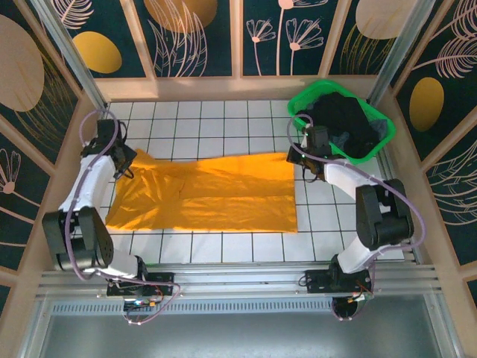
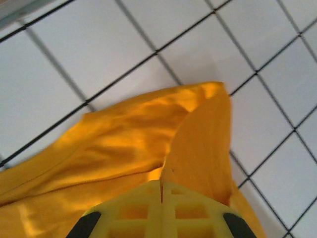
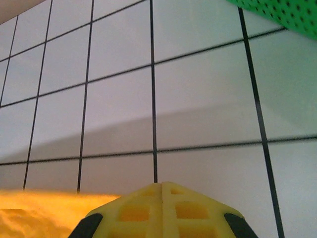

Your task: Fold and stack the t-shirts

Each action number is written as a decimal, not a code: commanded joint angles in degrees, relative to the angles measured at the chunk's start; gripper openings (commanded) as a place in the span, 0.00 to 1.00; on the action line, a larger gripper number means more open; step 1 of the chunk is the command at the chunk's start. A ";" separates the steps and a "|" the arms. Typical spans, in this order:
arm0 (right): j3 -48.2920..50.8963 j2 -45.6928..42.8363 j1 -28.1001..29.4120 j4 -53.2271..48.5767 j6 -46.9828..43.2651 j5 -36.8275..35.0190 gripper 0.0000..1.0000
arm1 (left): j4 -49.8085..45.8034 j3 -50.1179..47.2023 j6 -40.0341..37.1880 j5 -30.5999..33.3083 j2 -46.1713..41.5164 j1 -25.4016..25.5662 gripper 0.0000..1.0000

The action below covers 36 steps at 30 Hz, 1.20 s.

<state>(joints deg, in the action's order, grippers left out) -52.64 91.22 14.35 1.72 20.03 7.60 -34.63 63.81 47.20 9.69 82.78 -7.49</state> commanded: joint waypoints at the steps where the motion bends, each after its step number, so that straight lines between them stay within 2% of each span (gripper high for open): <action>1: 4.55 -5.55 0.33 0.52 0.92 0.40 0.00 | -1.40 -4.46 2.38 1.47 -4.84 -1.62 0.00; 12: 12.80 -12.37 0.26 -2.34 2.63 0.81 0.00 | -4.12 -12.37 4.44 3.62 -14.57 -2.71 0.00; 21: 16.01 -12.29 1.19 -2.34 4.35 3.65 0.00 | -4.93 -19.19 4.92 4.43 -18.33 -2.67 0.00; 36: 19.02 -12.38 3.27 -3.66 6.24 3.06 0.00 | -5.94 -27.97 9.49 6.47 -23.96 -2.69 0.00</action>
<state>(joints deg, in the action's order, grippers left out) -34.70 80.25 17.10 -0.86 25.02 10.59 -38.57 36.88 54.96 14.06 59.77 -9.76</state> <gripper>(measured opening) 0.052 0.053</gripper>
